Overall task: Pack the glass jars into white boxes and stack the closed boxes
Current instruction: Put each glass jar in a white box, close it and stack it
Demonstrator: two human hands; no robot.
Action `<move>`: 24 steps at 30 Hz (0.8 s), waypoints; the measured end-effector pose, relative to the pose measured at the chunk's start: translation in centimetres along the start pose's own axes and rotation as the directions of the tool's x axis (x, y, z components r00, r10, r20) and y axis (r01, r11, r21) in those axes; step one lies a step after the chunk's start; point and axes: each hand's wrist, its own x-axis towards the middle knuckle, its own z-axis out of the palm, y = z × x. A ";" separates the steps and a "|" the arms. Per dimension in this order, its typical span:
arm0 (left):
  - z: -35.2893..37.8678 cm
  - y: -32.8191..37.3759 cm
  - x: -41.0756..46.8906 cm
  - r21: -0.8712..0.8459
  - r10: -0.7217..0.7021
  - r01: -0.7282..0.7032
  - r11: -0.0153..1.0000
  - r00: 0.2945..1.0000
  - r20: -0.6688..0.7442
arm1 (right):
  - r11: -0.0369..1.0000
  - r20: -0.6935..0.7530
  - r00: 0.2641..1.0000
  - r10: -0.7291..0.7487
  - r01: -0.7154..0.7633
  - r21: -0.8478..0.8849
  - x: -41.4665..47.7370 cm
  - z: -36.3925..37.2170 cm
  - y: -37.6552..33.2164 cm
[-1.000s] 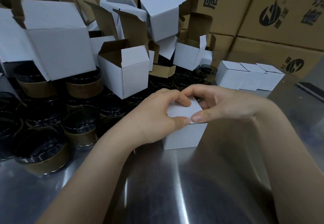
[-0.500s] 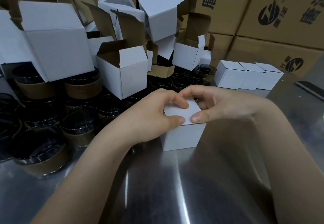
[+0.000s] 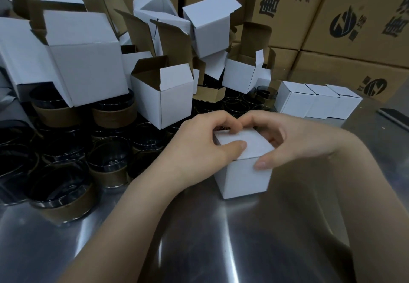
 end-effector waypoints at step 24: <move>3.0 -0.2 -0.6 0.101 0.175 -0.175 0.979 0.985 0.004 | 0.922 -0.973 0.106 0.203 -0.354 0.154 -2.8 -7.3 10.6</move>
